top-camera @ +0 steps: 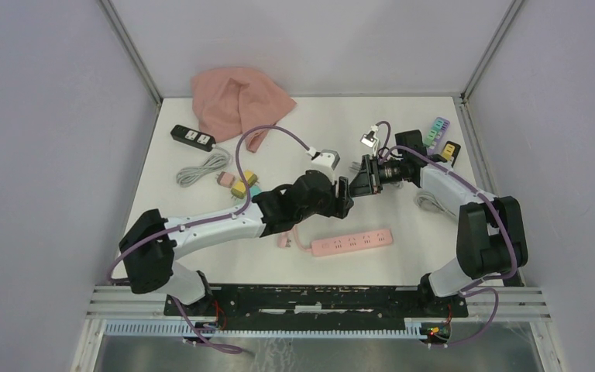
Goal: Pull the plug off the socket
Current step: Place the plug at the center of the board.
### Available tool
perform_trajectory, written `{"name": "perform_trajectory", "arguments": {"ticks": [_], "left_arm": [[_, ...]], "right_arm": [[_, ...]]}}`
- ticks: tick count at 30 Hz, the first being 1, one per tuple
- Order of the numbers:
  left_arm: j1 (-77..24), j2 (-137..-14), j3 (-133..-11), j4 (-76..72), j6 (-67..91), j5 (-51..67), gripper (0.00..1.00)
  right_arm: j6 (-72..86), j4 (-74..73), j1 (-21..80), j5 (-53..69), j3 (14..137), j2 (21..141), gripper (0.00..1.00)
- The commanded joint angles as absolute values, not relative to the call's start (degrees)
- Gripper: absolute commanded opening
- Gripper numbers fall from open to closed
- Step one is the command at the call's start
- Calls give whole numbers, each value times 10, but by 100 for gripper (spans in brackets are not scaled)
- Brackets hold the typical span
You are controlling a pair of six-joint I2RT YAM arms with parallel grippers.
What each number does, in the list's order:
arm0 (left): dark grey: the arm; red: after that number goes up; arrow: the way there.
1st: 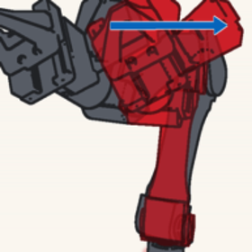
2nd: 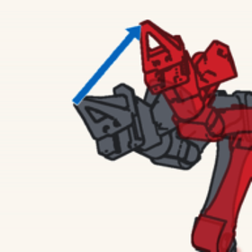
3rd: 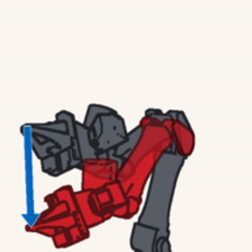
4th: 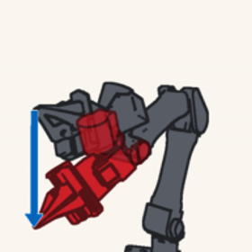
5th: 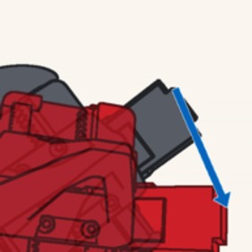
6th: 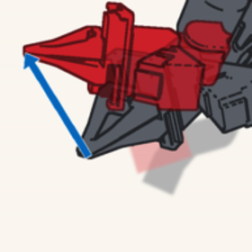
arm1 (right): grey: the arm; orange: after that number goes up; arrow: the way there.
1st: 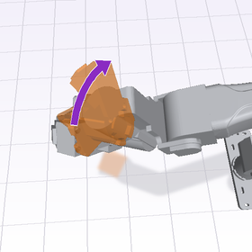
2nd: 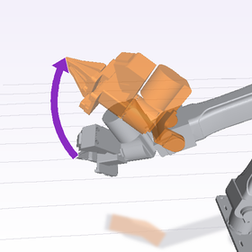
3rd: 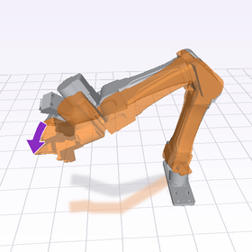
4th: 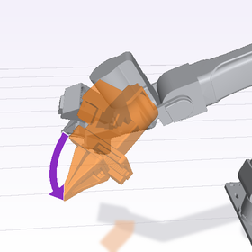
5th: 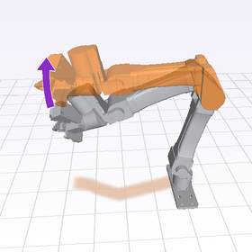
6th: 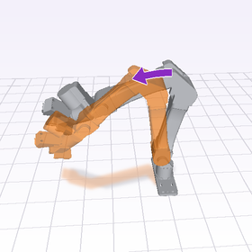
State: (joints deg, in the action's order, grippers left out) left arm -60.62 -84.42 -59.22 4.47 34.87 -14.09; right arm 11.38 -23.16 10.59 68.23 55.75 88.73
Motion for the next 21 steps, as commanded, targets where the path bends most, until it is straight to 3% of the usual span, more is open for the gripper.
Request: {"name": "perform_trajectory", "arguments": {"ticks": [1,4,9,11,16,21], "left_arm": [[-619,-871,-645,81,368,-189,71],[-619,-898,-672,110,366,-204,60],[-620,-926,-704,138,357,-203,56],[-620,-928,-706,139,351,-202,49],[-620,-931,-706,143,336,-209,49],[-619,-940,-707,142,330,-202,55]], "right_arm": [[129,-214,103,684,559,884,3],[130,-214,103,684,559,885,3],[132,-214,103,686,559,887,4],[133,-214,104,687,560,888,7],[132,-215,104,690,560,889,11],[134,-216,103,692,560,890,11]]}}
